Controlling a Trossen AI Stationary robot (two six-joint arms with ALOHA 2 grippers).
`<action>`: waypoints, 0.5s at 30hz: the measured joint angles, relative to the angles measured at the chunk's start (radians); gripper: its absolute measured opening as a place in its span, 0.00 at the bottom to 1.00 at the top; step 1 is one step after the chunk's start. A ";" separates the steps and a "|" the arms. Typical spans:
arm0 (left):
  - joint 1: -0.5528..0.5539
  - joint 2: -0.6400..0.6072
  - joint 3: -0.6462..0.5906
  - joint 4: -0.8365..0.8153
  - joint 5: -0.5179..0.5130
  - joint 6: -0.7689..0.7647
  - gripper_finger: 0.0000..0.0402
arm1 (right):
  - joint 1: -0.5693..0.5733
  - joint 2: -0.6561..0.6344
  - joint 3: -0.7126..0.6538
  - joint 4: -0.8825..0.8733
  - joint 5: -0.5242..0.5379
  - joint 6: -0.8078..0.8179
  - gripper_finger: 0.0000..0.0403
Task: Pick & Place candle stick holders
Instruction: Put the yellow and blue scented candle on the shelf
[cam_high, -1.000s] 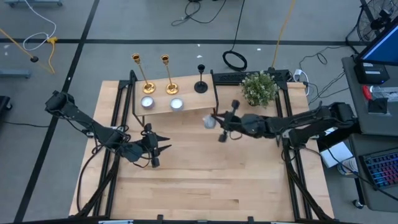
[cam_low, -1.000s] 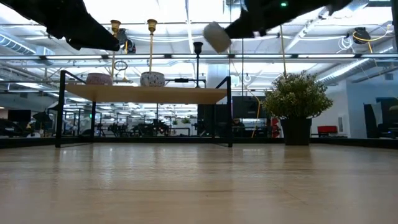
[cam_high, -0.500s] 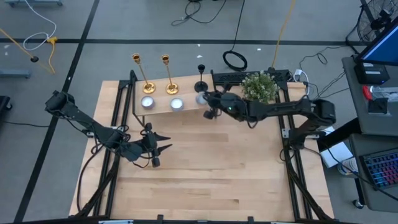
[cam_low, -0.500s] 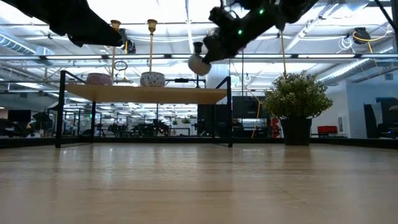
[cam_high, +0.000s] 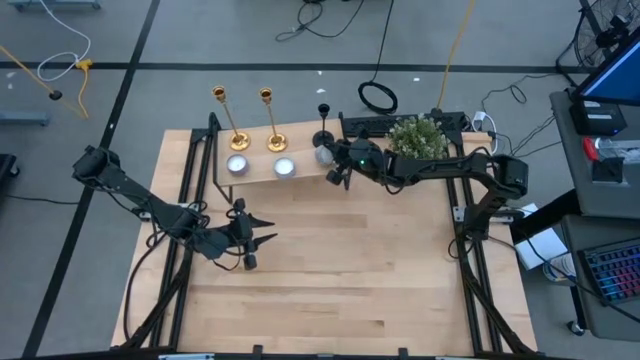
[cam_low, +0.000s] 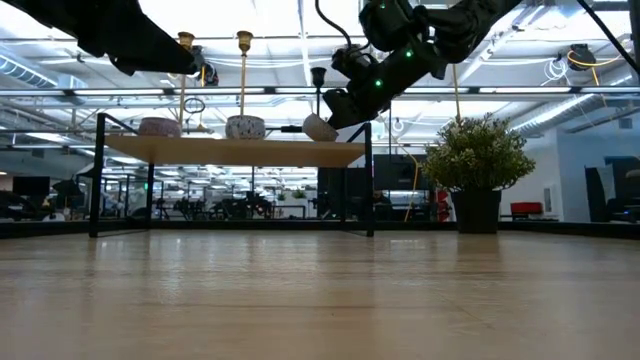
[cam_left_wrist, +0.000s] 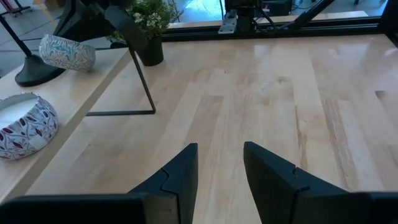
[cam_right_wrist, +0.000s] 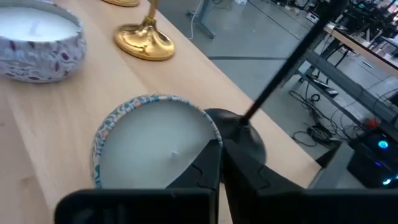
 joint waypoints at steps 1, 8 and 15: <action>0.000 0.000 0.000 -0.001 0.000 0.000 0.34 | -0.001 0.000 0.000 0.000 0.001 0.000 0.01; 0.000 0.000 0.000 -0.002 0.001 0.006 0.34 | 0.000 0.003 -0.003 0.000 -0.001 -0.006 0.08; 0.000 0.000 0.000 -0.004 0.002 0.005 0.34 | 0.000 0.003 -0.003 0.013 -0.001 -0.008 0.18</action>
